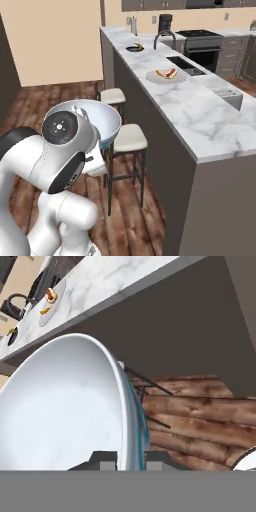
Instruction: Take the smaller bowl and place it next to the appetizer plate on the dining counter , and place the larger bowl next to the plate with cooked food.
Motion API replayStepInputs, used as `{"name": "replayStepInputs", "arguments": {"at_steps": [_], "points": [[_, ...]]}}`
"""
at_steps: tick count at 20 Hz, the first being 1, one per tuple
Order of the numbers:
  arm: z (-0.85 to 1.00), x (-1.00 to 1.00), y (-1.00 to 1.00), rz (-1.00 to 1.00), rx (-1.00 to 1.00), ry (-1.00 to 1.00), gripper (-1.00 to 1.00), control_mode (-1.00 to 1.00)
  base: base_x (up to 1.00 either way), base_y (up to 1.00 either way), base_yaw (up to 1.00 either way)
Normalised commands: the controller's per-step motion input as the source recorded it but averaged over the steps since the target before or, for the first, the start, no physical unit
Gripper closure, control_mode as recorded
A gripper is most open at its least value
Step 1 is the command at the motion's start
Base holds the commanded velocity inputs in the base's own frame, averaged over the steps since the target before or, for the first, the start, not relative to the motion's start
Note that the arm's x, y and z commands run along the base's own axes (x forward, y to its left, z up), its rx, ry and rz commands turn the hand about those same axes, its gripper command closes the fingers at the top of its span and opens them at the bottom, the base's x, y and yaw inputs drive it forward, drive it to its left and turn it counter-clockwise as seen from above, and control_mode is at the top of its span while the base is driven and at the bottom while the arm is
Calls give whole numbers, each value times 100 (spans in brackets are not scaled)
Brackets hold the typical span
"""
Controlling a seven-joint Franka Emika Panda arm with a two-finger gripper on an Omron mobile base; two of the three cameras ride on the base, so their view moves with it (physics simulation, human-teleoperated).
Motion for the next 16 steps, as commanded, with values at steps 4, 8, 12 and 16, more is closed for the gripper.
{"name": "replayStepInputs", "arguments": {"at_steps": [4, 8, 12, 16], "points": [[0, 0, 0, 0, 0, 0, 100, 100, 51, 27, -33], [0, 0, 0, 0, 0, 0, 100, 100, 46, 31, -33], [0, 0, 0, 0, 0, 0, 100, 100, 41, 44, -33], [0, 0, 0, 0, 0, 0, 100, 100, 42, 61, -34]]}}
